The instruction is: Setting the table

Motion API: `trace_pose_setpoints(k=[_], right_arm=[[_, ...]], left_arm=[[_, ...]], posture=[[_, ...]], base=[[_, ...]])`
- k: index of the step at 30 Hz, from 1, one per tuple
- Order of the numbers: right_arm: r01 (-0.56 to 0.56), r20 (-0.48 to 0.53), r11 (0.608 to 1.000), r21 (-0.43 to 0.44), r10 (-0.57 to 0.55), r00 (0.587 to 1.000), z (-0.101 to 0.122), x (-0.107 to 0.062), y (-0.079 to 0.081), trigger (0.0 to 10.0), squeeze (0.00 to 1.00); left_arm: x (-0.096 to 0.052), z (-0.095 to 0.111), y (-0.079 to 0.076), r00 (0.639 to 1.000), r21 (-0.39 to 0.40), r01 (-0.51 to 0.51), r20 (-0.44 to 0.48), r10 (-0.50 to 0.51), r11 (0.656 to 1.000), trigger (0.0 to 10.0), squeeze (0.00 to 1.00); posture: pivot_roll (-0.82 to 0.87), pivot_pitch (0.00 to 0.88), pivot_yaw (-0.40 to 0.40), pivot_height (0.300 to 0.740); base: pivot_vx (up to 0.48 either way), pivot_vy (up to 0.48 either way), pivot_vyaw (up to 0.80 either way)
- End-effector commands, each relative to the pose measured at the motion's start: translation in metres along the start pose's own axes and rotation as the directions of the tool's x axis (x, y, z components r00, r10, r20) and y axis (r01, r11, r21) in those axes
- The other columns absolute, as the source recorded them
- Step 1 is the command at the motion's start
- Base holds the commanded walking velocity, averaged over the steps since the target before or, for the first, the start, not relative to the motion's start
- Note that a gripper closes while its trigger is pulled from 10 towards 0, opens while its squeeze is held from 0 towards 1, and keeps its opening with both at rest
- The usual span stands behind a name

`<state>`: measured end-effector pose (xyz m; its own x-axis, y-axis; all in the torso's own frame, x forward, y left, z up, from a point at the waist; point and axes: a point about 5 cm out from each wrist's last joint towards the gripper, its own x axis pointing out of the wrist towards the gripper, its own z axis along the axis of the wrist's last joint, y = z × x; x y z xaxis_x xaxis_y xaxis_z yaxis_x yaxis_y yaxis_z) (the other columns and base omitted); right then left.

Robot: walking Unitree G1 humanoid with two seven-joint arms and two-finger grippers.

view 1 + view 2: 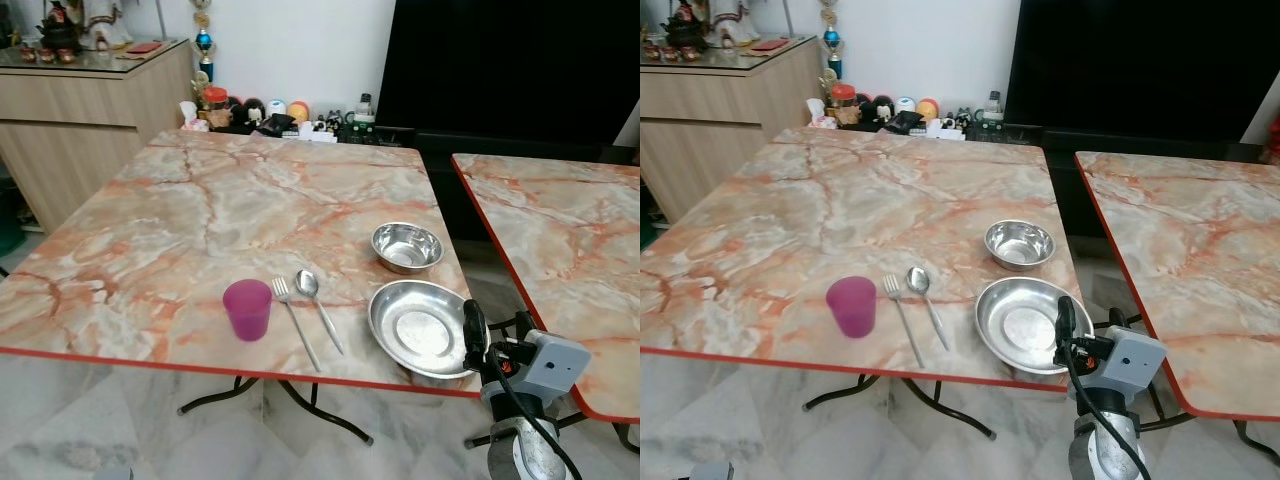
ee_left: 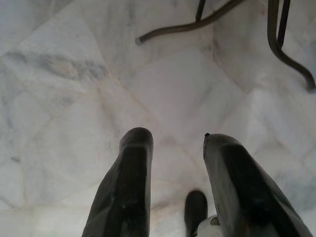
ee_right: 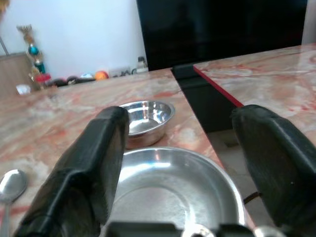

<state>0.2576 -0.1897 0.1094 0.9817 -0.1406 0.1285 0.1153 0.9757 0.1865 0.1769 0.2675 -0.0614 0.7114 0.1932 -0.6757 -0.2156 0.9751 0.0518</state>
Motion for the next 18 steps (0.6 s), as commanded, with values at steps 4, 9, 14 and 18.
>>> trace_pose_setpoints(k=[4,9,14,18], right_arm=[[0.000,-0.042,1.000,0.009,0.000,0.999,-0.009,-0.005,-0.002,10.0,0.00],[0.017,-0.023,1.000,0.010,-0.017,1.000,-0.004,-0.004,-0.005,10.0,0.00],[0.030,-0.034,0.999,0.026,-0.029,0.999,-0.007,-0.006,-0.004,10.0,0.00],[0.132,-0.080,0.983,0.127,-0.123,0.989,-0.011,-0.008,-0.015,10.0,0.00]], left_arm=[[-0.005,-0.013,0.005,0.999,-0.008,-0.018,-0.038,0.017,1.000,10.0,0.00],[-0.006,-0.020,-0.002,0.998,-0.005,0.004,-0.058,-0.005,1.000,10.0,0.00],[-0.005,-0.017,-0.004,0.999,-0.003,0.011,-0.052,-0.011,1.000,10.0,0.00],[-0.004,-0.013,-0.003,0.999,0.006,0.018,-0.045,-0.018,1.000,10.0,0.00]], posture=[[-0.03,0.000,-0.040,0.740],[-0.04,0.000,-0.032,0.740],[-0.04,0.000,-0.030,0.740],[-0.04,0.009,-0.018,0.740]], base=[[0.000,0.000,0.00],[0.000,0.000,0.00],[0.000,0.000,0.00],[0.000,0.000,0.00]])
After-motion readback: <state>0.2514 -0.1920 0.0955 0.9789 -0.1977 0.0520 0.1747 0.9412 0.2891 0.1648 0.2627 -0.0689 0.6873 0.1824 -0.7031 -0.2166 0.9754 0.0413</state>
